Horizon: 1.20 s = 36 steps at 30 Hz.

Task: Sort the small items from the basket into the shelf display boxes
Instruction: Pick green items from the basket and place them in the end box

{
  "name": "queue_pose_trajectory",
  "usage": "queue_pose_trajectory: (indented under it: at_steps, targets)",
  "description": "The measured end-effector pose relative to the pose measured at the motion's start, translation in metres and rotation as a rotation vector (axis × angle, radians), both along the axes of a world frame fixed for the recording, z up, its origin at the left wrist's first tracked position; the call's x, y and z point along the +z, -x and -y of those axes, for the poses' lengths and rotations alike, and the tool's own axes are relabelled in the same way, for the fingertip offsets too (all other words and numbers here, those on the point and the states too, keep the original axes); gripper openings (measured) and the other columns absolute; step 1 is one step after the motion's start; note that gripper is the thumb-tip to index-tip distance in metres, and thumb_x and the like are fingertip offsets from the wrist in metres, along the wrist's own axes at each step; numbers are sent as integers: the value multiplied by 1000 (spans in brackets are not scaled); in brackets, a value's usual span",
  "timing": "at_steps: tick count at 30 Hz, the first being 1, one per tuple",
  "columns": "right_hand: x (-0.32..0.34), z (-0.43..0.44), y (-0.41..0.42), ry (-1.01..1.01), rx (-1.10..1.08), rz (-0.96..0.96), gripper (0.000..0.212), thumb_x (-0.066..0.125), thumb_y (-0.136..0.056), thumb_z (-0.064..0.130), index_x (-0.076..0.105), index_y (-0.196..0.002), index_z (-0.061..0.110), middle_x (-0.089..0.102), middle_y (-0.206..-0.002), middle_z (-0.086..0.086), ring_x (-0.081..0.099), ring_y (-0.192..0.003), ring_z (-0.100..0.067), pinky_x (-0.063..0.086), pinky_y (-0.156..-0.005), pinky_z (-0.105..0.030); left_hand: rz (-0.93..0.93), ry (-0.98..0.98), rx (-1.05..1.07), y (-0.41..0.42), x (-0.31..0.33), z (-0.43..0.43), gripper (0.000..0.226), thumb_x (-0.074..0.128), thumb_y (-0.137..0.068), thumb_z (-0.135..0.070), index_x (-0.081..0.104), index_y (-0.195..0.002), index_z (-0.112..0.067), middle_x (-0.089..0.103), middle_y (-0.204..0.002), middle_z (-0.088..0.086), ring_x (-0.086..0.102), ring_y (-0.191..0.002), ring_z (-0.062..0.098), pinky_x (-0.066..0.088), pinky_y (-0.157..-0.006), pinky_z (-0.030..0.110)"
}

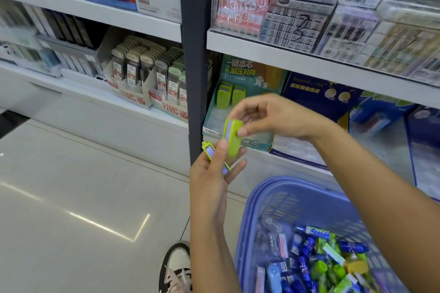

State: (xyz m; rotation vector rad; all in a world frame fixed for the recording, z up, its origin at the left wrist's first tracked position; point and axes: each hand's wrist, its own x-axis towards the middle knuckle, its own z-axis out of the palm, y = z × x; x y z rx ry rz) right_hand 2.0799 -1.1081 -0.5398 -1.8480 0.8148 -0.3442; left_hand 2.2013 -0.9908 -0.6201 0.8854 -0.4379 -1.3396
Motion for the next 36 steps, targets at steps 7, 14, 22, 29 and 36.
queue_pose_trajectory:
  at_steps: [7,14,22,29,36]
  targets:
    - [-40,55,-19,579,-585,-292,27,71,-81,10,63,-106,11,65,-99,-8,59,-88,-19,46,-75,-24,192,-251,99,5,-6,1,43,46,-91,-56,67,-94,-18,51,-55,-9,44,-45,4,34,-39,15]
    - [-56,65,-23,660,-549,-341,21,67,-84,14,63,-105,13,64,-102,-14,60,-91,-28,51,-75,-31,75,-306,116,-2,-10,5,39,38,-94,-39,68,-97,-14,47,-57,-4,36,-45,9,26,-37,17]
    - [-53,63,-19,939,-428,-553,22,57,-90,14,63,-109,5,54,-120,-15,49,-112,-28,37,-87,-32,-126,-205,62,-7,-5,3,34,37,-95,-20,68,-107,-11,44,-60,-4,34,-47,9,24,-38,17]
    - [-50,59,-14,1019,-301,-651,30,50,-95,15,54,-123,7,47,-132,-11,43,-121,-30,42,-83,-36,-136,-201,4,-2,1,2,15,47,-94,-28,55,-96,-15,41,-63,-5,26,-44,6,20,-36,15]
    - [-49,64,-20,1031,-323,-661,31,49,-93,14,58,-121,7,55,-127,-12,53,-112,-33,48,-85,-38,-118,-203,-11,0,-2,4,22,46,-96,-27,59,-102,-11,47,-67,-4,33,-48,7,25,-38,16]
